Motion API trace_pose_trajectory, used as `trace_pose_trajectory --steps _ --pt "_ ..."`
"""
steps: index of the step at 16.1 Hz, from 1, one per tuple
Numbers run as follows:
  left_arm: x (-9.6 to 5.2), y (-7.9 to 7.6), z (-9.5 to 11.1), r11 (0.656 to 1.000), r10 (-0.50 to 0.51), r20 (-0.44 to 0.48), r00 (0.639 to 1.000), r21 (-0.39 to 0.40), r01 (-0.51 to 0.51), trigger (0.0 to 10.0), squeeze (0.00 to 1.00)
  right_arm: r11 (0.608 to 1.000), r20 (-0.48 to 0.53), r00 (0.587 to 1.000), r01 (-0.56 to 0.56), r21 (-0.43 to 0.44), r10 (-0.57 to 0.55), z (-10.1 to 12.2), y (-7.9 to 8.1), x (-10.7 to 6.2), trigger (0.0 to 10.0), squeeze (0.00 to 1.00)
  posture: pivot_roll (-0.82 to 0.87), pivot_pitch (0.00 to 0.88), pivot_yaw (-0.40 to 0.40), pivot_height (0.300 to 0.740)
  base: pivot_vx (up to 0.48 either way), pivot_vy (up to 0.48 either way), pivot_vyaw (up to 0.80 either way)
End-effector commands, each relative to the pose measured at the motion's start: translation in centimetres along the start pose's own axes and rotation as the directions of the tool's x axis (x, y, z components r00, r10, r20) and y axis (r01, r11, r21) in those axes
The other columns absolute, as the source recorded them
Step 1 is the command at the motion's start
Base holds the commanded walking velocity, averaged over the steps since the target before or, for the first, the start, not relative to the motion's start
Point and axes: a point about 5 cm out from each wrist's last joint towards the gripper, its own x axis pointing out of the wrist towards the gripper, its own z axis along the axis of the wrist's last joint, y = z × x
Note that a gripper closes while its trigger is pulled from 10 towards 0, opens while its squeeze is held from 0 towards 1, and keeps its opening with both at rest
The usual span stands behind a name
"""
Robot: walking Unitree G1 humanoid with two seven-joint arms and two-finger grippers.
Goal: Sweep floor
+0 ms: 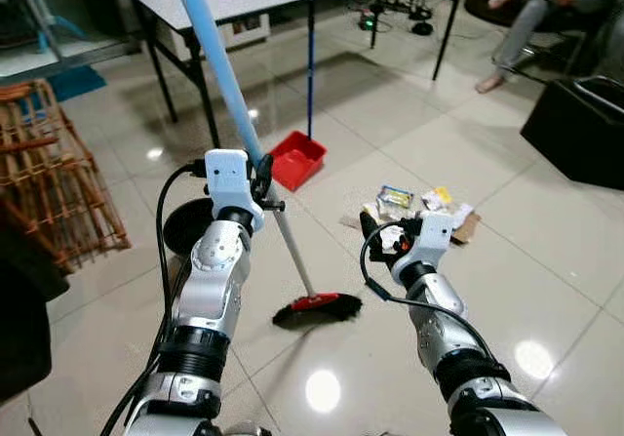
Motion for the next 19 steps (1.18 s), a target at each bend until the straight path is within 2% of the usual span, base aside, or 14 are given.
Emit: trace_pose_trajectory --steps 1,16,19 --pt "0.24 -0.11 0.55 1.000 -0.015 0.014 1.000 0.014 0.015 10.0 0.00 1.000 0.016 1.000 -0.002 0.006 0.002 0.42 0.03 0.19 10.0 0.00 -0.01 0.044 0.007 0.740 0.304 0.000 0.00" --pt "0.29 -0.08 0.50 1.000 -0.020 0.006 1.000 0.023 0.020 10.0 0.00 1.000 0.017 1.000 -0.001 0.009 0.000 0.44 0.01 0.19 10.0 0.00 -0.01 0.044 0.010 0.740 0.315 0.000 0.00" --pt "0.24 -0.34 0.55 0.999 -0.028 0.012 1.000 0.022 0.028 10.0 0.00 1.000 0.016 1.000 -0.001 0.009 0.000 0.40 -0.02 0.16 10.0 0.00 -0.01 0.044 0.010 0.740 0.000 0.000 0.00"
